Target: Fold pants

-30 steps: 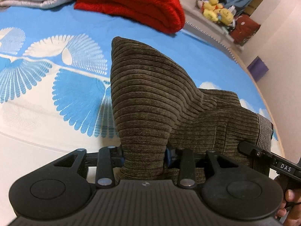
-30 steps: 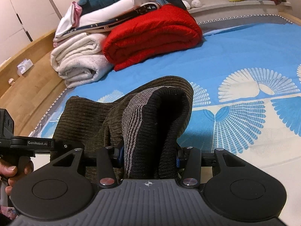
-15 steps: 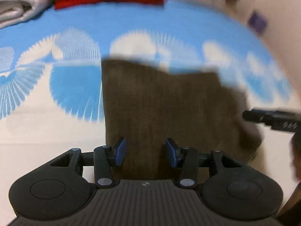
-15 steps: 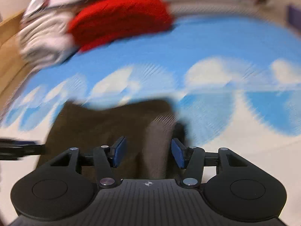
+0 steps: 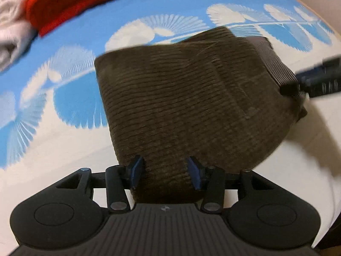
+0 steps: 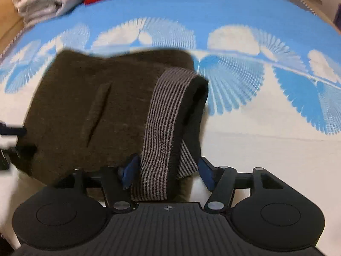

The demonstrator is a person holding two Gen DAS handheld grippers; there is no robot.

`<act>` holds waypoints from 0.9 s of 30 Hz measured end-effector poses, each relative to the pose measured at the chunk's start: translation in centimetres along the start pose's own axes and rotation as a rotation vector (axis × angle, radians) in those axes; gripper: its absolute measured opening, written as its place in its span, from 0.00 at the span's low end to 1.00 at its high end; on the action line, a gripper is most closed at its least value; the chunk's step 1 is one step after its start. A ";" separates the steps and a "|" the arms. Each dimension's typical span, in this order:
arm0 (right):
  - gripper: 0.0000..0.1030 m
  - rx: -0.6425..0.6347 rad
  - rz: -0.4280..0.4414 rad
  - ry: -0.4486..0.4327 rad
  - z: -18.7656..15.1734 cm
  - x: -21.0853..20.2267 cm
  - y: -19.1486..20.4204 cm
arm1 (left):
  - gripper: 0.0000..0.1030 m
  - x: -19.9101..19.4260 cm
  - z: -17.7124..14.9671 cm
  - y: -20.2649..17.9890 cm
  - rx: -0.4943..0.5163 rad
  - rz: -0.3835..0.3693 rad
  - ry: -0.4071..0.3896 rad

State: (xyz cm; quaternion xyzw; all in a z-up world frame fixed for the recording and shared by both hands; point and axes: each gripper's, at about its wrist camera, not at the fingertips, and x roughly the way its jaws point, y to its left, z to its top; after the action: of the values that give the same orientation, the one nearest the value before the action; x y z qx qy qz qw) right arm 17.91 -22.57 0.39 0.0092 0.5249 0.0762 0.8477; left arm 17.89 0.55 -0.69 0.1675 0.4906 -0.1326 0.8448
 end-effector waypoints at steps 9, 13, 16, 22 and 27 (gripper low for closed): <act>0.82 -0.022 -0.123 -0.396 -1.1 -10.2 2.7 | 0.87 -11.5 -0.1 0.5 -0.210 0.121 -0.355; 0.92 -0.051 -0.113 -0.502 -2.8 -14.9 3.6 | 0.88 -16.4 -1.9 -0.8 -0.214 0.152 -0.438; 0.99 -0.064 -0.089 -0.543 -4.5 -16.9 3.8 | 0.88 -18.4 -4.0 -1.6 -0.290 0.137 -0.446; 0.99 0.022 -0.106 -0.372 -7.5 -15.8 3.7 | 0.88 -15.8 -7.1 -3.8 -0.383 0.151 -0.264; 0.99 0.064 -0.114 -0.374 -7.4 -15.6 3.7 | 0.88 -15.8 -6.5 -3.7 -0.378 0.189 -0.301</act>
State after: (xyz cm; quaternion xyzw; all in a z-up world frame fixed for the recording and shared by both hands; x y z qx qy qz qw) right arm 4.09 -21.56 11.28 0.0203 0.3600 0.0084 0.9327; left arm 3.74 0.77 9.55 0.0300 0.3577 0.0173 0.9332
